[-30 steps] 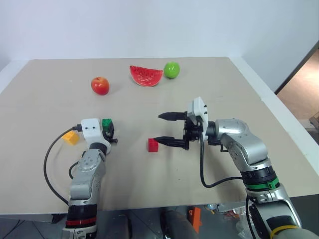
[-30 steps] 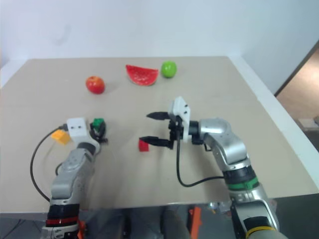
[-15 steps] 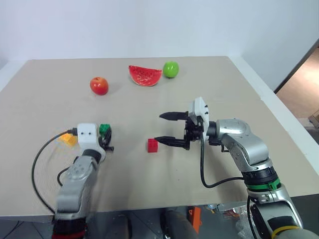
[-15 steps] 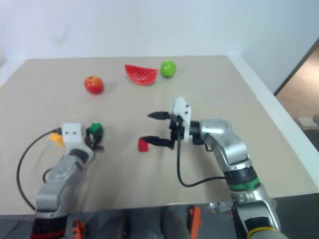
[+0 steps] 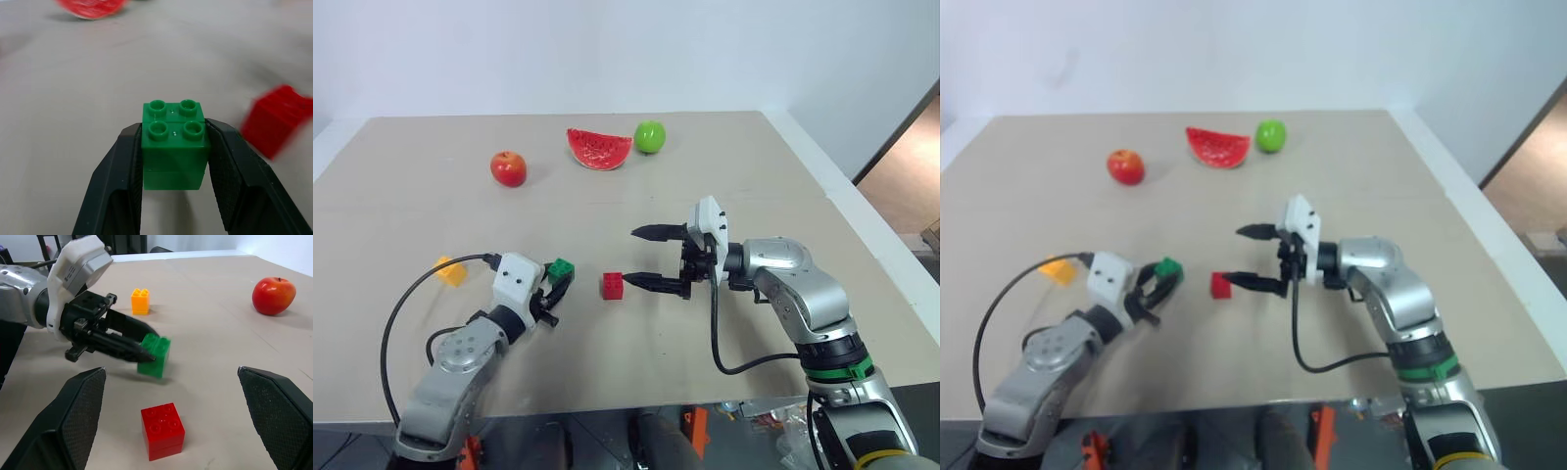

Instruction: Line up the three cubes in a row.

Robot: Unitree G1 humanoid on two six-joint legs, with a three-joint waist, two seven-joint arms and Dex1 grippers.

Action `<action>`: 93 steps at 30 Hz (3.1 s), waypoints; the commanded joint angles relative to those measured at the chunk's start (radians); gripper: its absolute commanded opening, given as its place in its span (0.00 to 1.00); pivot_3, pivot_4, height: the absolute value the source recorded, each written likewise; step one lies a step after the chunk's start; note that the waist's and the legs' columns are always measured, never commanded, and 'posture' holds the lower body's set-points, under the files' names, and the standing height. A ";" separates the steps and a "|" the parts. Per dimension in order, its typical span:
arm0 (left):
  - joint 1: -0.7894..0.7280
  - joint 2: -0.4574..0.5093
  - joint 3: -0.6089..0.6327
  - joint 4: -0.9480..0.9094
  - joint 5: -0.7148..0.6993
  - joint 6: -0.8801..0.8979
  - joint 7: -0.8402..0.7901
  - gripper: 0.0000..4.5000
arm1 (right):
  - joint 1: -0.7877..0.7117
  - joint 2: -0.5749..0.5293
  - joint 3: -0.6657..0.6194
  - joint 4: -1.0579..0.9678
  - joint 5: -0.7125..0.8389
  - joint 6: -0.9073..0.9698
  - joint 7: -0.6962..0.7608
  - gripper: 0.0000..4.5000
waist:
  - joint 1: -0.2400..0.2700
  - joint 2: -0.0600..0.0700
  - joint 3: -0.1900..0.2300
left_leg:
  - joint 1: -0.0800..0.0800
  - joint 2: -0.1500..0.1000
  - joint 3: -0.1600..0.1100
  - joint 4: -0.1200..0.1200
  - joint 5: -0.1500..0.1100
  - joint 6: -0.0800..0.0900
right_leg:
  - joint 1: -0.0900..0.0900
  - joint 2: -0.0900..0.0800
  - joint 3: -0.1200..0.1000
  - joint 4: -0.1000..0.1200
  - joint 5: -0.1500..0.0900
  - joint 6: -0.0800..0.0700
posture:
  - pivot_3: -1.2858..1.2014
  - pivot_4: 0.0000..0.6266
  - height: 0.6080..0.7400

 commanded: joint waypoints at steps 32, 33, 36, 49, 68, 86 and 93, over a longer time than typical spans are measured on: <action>-0.443 0.312 -0.035 0.707 -0.069 -0.486 -0.984 0.29 | -0.062 -0.017 0.073 0.135 -0.096 -0.208 0.199 1.00 | 0.001 0.000 0.000 | -0.011 0.004 0.003 0.001 -0.001 0.001 | -0.014 0.003 0.000 0.003 0.000 -0.003 | 0.52 0.24 1.00; -0.441 0.308 -0.038 0.712 -0.068 -0.490 -0.987 0.29 | -0.060 -0.018 0.071 0.132 -0.096 -0.205 0.197 1.00 | 0.001 0.000 0.000 | -0.011 0.004 0.004 0.002 -0.001 0.001 | -0.014 0.003 0.000 0.003 0.000 -0.003 | 0.52 0.24 1.00; -0.436 0.297 -0.047 0.723 -0.060 -0.500 -0.993 0.29 | -0.053 -0.025 0.067 0.120 -0.094 -0.196 0.194 1.00 | 0.001 0.000 0.000 | -0.012 0.004 0.004 0.002 -0.001 0.001 | -0.014 0.003 0.000 0.003 0.000 -0.003 | 0.52 0.24 1.00; -0.486 0.267 -0.078 0.839 -0.003 -0.589 -1.029 0.29 | -0.022 -0.053 0.047 0.064 -0.077 -0.150 0.170 1.00 | 0.002 0.000 0.000 | -0.011 0.004 0.003 0.006 -0.001 0.001 | -0.013 0.003 0.000 0.007 0.000 -0.003 | 0.52 0.24 1.00; -0.421 0.359 -0.012 0.725 -0.021 -0.532 -1.006 0.99 | -0.030 -0.041 0.040 0.059 -0.046 -0.104 0.150 1.00 | 0.000 0.000 0.000 | -0.010 0.006 0.004 0.011 -0.001 0.002 | -0.015 0.005 0.001 0.015 -0.001 -0.005 | 0.52 0.24 1.00; 0.151 0.176 0.544 -0.031 -0.123 -0.105 -0.181 0.99 | -0.108 0.011 0.044 0.197 -0.045 -0.158 0.210 1.00 | 0.000 0.000 0.000 | -0.007 0.008 0.005 0.011 -0.001 0.002 | -0.014 0.005 0.002 0.016 -0.001 -0.006 | 0.52 0.24 1.00; 0.245 -0.047 0.578 -0.116 -0.093 -0.071 0.099 0.99 | -0.114 0.024 0.056 0.219 -0.053 -0.165 0.239 1.00 | 0.000 -0.001 0.000 | -0.006 0.007 0.006 0.011 -0.001 0.002 | -0.012 0.005 0.002 0.016 0.000 -0.007 | 0.52 0.24 1.00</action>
